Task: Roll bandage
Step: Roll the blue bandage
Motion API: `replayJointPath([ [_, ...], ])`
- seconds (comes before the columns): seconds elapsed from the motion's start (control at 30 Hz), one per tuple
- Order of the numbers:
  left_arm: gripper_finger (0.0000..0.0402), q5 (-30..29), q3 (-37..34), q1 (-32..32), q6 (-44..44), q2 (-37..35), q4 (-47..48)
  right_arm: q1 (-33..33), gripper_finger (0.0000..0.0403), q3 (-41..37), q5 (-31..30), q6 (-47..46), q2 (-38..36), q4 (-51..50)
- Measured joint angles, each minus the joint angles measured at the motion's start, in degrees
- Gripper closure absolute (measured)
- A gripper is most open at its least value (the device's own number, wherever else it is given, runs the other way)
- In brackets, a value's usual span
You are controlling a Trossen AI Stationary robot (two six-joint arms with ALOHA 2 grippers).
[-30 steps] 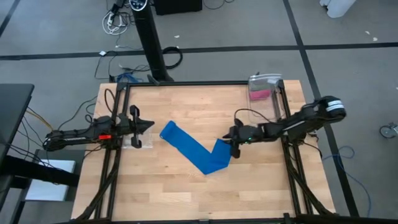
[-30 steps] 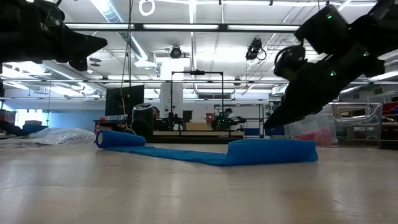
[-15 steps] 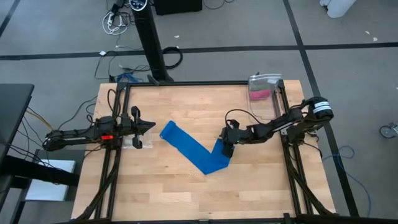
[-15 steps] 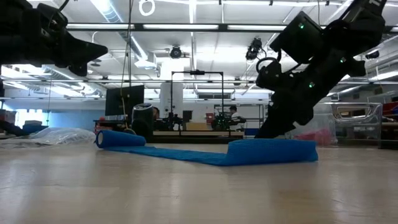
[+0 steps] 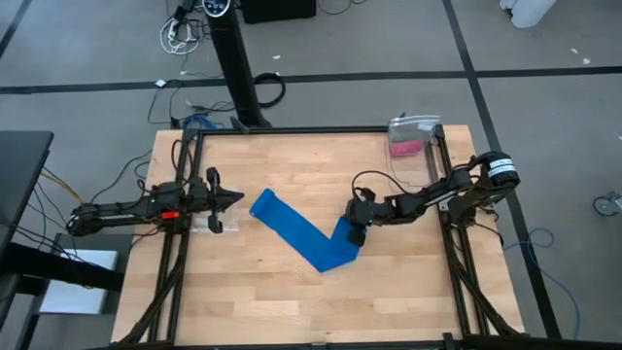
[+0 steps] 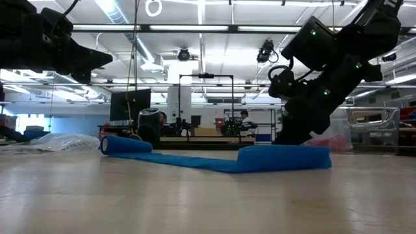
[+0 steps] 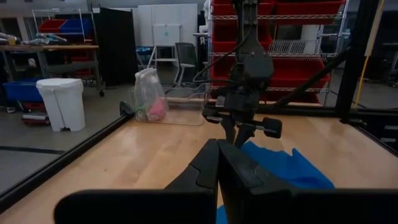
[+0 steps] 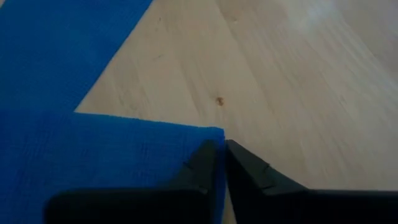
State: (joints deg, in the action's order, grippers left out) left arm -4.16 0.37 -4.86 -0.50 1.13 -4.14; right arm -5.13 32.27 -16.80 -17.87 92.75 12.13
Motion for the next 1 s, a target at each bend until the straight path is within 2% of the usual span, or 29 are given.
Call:
replayJointPath([
  [0.07,0.0387,0.0,0.0,0.0,0.0,0.0,0.0,-0.1,0.0397,0.0,0.0,0.0,0.0,0.1],
  [0.2,0.0387,0.0,0.0,0.0,0.0,0.0,0.0,-1.6,0.0397,1.1,-0.1,0.2,0.0,-0.3],
  [0.4,0.0387,-0.5,0.0,0.0,0.0,0.0,-0.1,-6.1,0.0399,7.1,-0.2,2.5,0.0,-2.9],
  [0.67,0.0387,-1.0,0.0,0.0,0.2,0.0,-0.1,-16.3,0.0401,16.7,-0.7,1.8,0.0,-15.0],
  [1.0,0.0387,-2.9,0.0,0.0,0.3,0.0,0.0,-28.3,0.0402,18.5,-1.0,-5.7,0.0,-16.1],
])
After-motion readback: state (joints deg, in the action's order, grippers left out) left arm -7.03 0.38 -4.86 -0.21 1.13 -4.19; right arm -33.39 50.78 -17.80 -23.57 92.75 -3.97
